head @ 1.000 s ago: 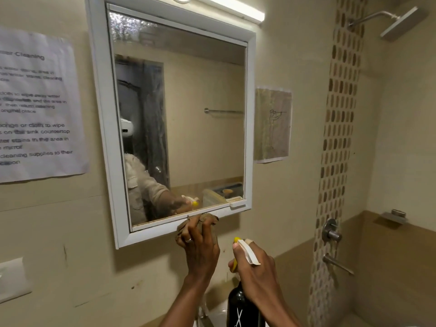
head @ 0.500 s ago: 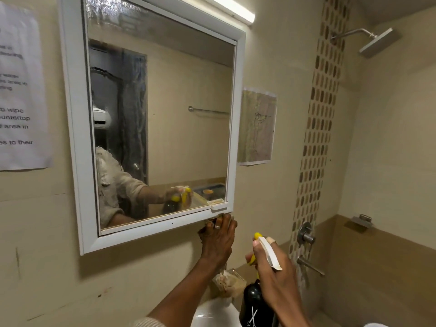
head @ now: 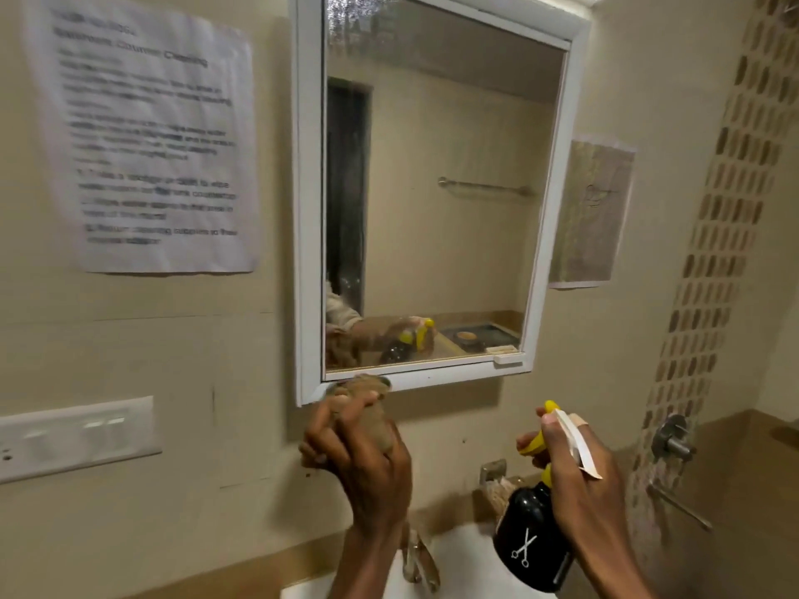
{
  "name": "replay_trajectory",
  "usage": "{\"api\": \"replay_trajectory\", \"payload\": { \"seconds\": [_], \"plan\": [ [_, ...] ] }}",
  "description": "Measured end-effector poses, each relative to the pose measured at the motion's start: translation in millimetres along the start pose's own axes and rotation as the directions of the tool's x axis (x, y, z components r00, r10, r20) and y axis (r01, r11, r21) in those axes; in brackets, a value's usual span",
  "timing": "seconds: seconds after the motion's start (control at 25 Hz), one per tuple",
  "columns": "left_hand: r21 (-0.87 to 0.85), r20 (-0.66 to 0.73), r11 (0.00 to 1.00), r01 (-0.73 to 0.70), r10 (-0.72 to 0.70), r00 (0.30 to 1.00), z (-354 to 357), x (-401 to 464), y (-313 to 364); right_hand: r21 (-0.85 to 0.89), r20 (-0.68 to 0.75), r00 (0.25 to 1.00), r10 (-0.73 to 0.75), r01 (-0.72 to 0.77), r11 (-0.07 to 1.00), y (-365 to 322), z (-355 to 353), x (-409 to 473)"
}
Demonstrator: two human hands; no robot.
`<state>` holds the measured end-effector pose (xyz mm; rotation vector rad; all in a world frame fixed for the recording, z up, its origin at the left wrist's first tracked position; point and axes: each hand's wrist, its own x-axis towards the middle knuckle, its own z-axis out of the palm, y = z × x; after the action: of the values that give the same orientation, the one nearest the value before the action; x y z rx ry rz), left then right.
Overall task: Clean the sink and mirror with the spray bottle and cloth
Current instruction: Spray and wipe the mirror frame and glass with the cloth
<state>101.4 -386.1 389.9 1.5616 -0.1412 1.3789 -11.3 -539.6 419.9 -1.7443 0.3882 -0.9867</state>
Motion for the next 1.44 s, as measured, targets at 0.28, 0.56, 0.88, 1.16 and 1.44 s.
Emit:
{"api": "replay_trajectory", "payload": {
  "seconds": [0.28,0.56,0.88,1.16,1.44],
  "plan": [
    [0.305,0.216,0.93,-0.203,0.14,0.966,29,22,-35,0.081,0.053,0.998,-0.04,0.035,0.996,-7,27,-11],
    [0.089,0.531,0.864,-0.495,0.38,0.757,96,-20,-4,0.066,-0.021,1.0,0.017,-0.015,0.998,10,-16,8],
    [-0.292,0.689,0.568,-0.769,0.683,0.243,174,-52,17,0.022,-0.063,0.997,0.04,-0.039,0.999,36,-63,51],
    [-0.331,0.757,0.474,-0.816,0.65,0.071,217,-65,73,-0.1,-0.022,0.992,-0.121,0.118,0.988,33,-61,97],
    [-0.352,0.883,0.873,-0.337,0.429,0.188,224,-51,94,0.028,-0.087,0.949,-0.305,0.308,0.951,-43,-55,149]
  ]
}}
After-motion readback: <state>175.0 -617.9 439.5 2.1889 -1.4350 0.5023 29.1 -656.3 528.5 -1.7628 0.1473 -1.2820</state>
